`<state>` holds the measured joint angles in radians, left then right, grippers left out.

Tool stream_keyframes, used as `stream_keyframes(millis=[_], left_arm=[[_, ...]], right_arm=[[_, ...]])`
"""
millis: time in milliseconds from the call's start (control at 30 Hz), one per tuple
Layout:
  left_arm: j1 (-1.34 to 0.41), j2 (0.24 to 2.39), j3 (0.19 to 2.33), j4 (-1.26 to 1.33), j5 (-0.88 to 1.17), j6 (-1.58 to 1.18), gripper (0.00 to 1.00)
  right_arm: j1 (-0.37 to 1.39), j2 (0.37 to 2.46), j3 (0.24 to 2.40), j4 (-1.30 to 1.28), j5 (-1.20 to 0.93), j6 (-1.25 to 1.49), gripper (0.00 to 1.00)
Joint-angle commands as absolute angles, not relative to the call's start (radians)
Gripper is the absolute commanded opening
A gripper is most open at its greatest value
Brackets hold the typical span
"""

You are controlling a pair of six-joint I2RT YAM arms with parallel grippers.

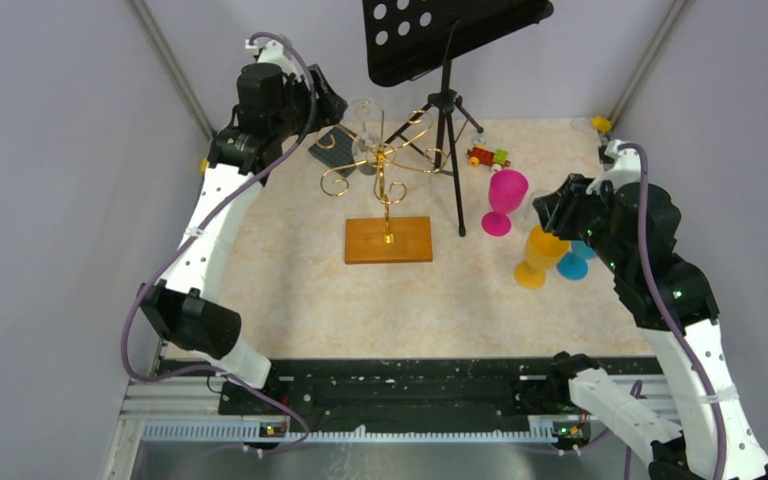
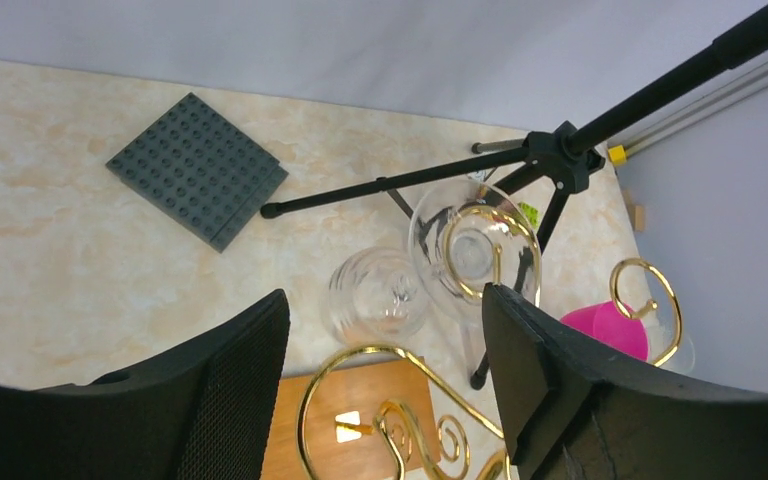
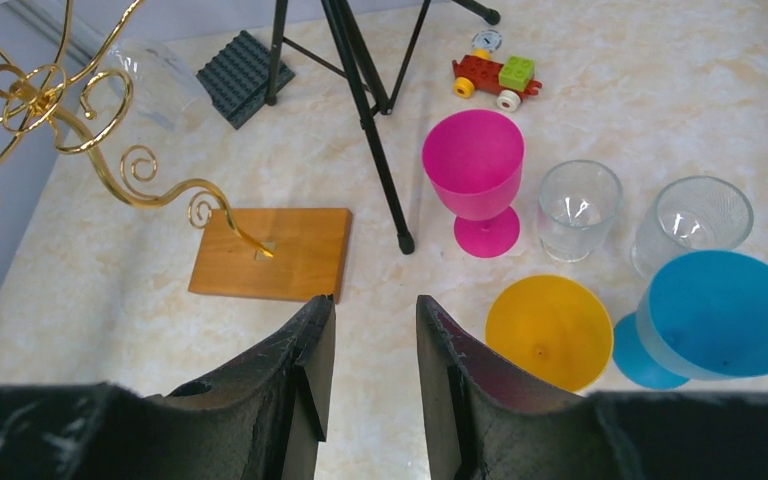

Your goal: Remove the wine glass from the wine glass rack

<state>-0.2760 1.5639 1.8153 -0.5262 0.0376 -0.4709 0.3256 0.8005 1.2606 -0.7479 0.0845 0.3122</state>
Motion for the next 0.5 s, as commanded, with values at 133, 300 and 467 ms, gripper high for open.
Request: stream_keyframes(millis=[133, 300, 467], left_arm=[[-0.238, 1.655, 1.880, -0.381, 0.158, -0.479, 0.80], [-0.192, 1.712, 1.882, -0.350, 0.335, -0.579, 0.78], [-0.138, 1.742, 1.864, -0.287, 0.484, -0.728, 0.62]], right_arm=[[0.318, 0.762, 1.245, -0.733, 0.049, 0.335, 0.36], [0.319, 0.751, 1.237, -0.734, 0.051, 0.337, 0.36], [0.318, 0.751, 1.215, -0.722, 0.037, 0.353, 0.35]])
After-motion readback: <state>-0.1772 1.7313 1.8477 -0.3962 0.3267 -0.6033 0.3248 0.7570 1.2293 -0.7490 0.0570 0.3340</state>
